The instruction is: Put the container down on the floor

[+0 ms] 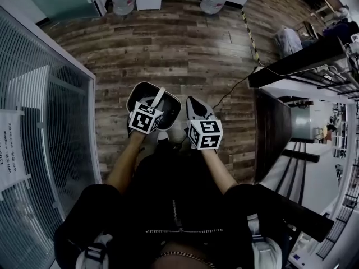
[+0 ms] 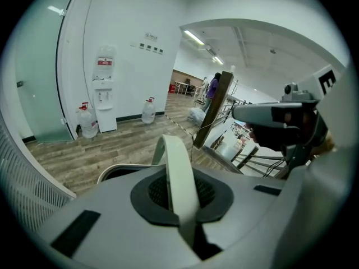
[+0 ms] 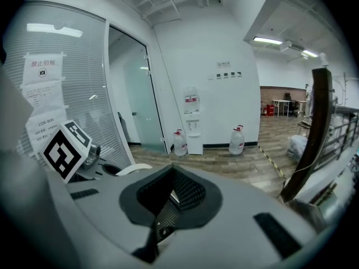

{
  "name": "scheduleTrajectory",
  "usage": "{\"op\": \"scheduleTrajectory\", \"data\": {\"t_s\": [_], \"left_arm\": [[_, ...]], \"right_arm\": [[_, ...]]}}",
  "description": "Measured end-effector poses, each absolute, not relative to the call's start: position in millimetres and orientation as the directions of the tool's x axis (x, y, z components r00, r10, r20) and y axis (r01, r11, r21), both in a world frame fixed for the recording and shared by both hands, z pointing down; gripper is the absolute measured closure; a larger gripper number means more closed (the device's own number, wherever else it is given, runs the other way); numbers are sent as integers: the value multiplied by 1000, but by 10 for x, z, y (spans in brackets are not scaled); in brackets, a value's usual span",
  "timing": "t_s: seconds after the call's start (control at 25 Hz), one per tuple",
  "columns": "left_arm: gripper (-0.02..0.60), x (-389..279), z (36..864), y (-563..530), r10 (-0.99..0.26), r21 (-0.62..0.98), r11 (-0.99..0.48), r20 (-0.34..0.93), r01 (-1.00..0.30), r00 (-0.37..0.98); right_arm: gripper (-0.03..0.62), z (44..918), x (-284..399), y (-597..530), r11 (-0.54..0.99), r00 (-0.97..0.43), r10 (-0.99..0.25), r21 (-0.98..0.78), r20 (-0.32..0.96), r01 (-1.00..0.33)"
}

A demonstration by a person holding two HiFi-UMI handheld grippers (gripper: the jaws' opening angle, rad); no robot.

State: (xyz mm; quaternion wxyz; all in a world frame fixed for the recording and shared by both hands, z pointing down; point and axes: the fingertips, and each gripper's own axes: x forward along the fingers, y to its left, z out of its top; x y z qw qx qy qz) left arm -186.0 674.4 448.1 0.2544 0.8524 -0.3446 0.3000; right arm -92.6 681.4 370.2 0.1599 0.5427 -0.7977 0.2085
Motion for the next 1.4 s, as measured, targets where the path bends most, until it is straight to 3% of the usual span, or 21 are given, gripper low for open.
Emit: {"op": "scheduleTrajectory", "data": {"t_s": [0.28, 0.88, 1.4], "left_arm": [[566, -1967, 4603, 6607, -426, 245, -618, 694, -747, 580], [566, -1807, 4620, 5901, -442, 249, -556, 719, -793, 536], [566, -1309, 4553, 4773, -492, 230, -470, 733, -852, 470]], "right_arm": [[583, 3740, -939, 6677, 316, -347, -799, -148, 492, -937], [583, 3858, -961, 5722, 405, -453, -758, -207, 470, -891], [583, 3760, -456, 4477, 479, -536, -732, -242, 420, -844]]}}
